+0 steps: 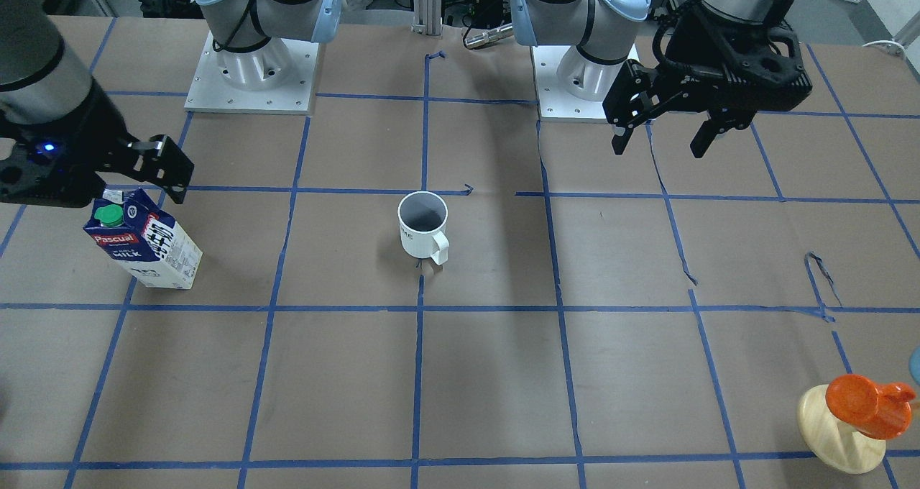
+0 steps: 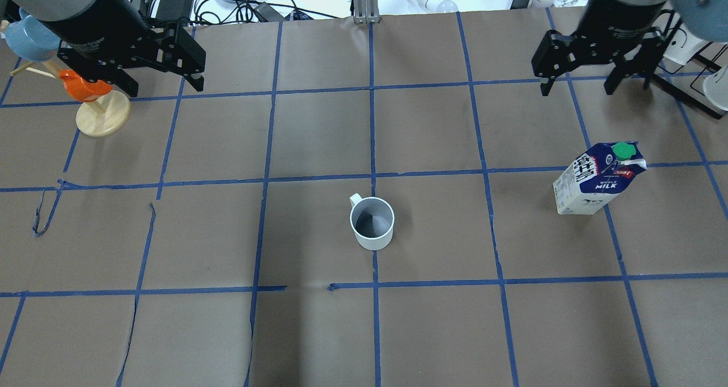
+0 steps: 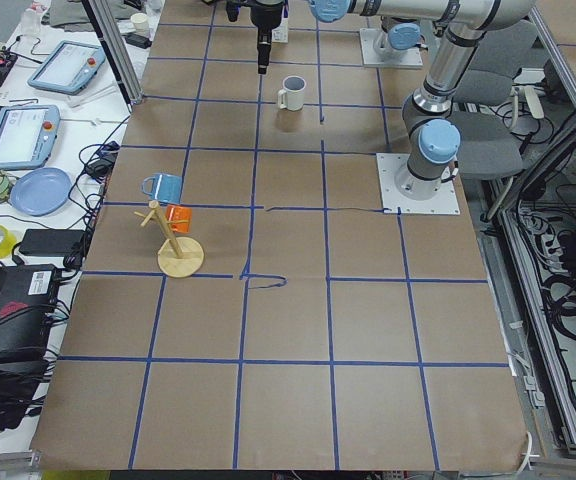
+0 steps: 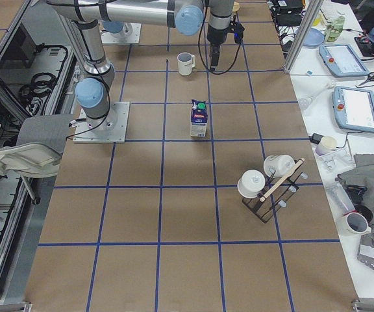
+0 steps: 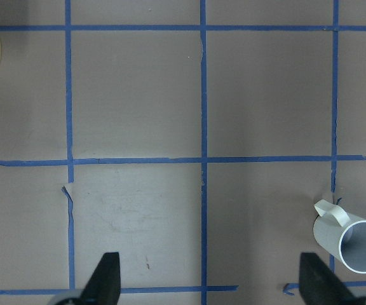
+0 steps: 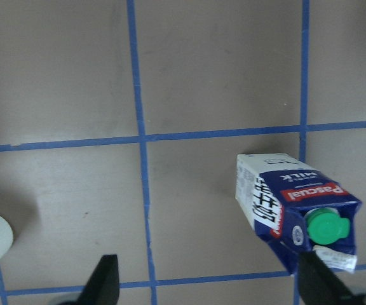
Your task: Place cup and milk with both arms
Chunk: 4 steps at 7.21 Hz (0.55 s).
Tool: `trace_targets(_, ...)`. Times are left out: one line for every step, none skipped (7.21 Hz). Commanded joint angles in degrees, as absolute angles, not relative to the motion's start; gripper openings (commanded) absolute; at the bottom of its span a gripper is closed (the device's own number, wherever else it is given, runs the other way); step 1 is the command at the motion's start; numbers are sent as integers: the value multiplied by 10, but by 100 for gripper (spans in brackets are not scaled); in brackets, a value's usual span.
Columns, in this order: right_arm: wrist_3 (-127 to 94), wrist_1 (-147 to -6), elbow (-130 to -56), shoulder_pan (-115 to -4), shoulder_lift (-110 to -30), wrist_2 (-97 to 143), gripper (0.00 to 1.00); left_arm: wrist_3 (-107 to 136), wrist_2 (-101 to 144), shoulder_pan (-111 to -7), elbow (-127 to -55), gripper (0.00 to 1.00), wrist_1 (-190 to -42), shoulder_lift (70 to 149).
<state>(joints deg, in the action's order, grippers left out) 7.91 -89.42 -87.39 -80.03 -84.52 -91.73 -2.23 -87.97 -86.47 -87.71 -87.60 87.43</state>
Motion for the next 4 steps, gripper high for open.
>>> trace_targets(183,-902,-915,-717,-849,-918,100,-24,-905,-866,-885,100,-877,865)
trace_targets(181,-903,-930,-708,-846,-918,100,-24,-906,-864,-888,100,-876,862)
trace_targets(178,-904,-949,-709,-841,-920,100,-22,-905,-866,-889,100,-875,863)
trace_targets(178,-928,-976,-709,-835,-956,100,-18,-901,-866,-888,100,-875,864)
